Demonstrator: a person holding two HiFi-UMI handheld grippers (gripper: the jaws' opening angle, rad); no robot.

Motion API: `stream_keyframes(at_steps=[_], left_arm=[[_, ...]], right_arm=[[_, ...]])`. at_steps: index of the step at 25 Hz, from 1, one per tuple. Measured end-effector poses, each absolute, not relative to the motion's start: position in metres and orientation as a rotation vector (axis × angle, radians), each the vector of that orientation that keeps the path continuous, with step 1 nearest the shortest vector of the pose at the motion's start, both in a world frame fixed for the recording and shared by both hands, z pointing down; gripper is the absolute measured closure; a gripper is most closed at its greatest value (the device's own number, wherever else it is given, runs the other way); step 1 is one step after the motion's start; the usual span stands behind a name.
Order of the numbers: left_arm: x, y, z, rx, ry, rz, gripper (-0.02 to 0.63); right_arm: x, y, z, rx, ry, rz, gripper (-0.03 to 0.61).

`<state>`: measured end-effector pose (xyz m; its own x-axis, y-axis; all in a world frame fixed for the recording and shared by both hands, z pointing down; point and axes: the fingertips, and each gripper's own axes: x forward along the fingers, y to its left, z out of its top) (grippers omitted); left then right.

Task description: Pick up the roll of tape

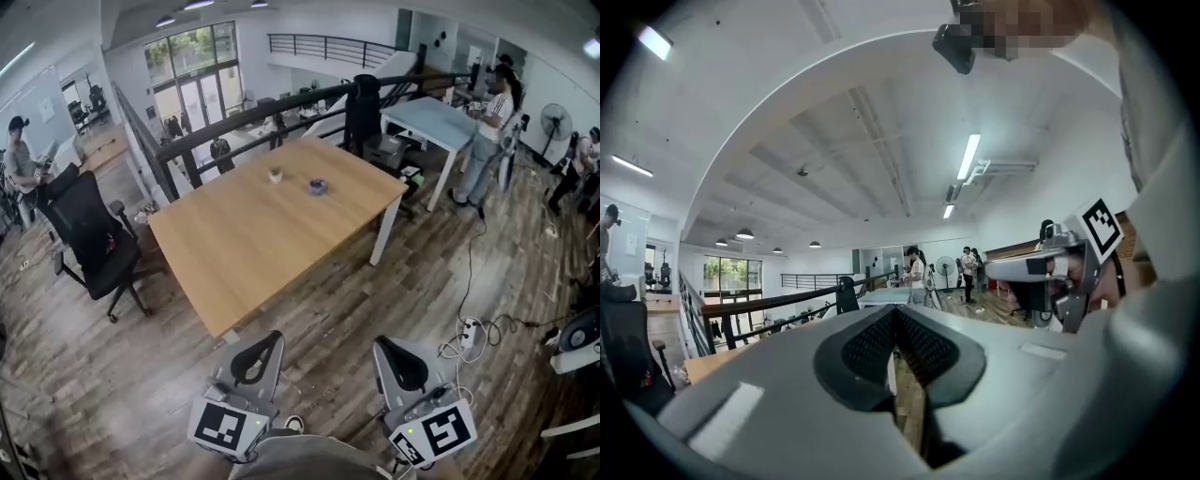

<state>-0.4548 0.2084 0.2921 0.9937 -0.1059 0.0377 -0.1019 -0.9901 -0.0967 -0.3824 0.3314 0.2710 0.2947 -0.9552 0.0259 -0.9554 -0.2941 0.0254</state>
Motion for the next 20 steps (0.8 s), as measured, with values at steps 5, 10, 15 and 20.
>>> stream_keyframes(at_steps=[5, 10, 15, 20], left_arm=[[-0.446, 0.173, 0.287, -3.058, 0.145, -0.083, 0.614], [-0.440, 0.139, 0.286, -3.052, 0.114, -0.067, 0.614], [-0.435, 0.123, 0.288, -3.077, 0.092, -0.110, 0.614], [-0.426, 0.112, 0.292, -3.063, 0.063, -0.107, 0.614]], right_arm=[[-0.370, 0.300, 0.259, 2.575, -1.791, -0.022, 0.555], [-0.358, 0.275, 0.255, 2.643, -1.721, -0.022, 0.403], [-0.354, 0.264, 0.260, 2.667, -1.677, -0.003, 0.403], [-0.340, 0.259, 0.265, 2.684, -1.640, 0.024, 0.403]])
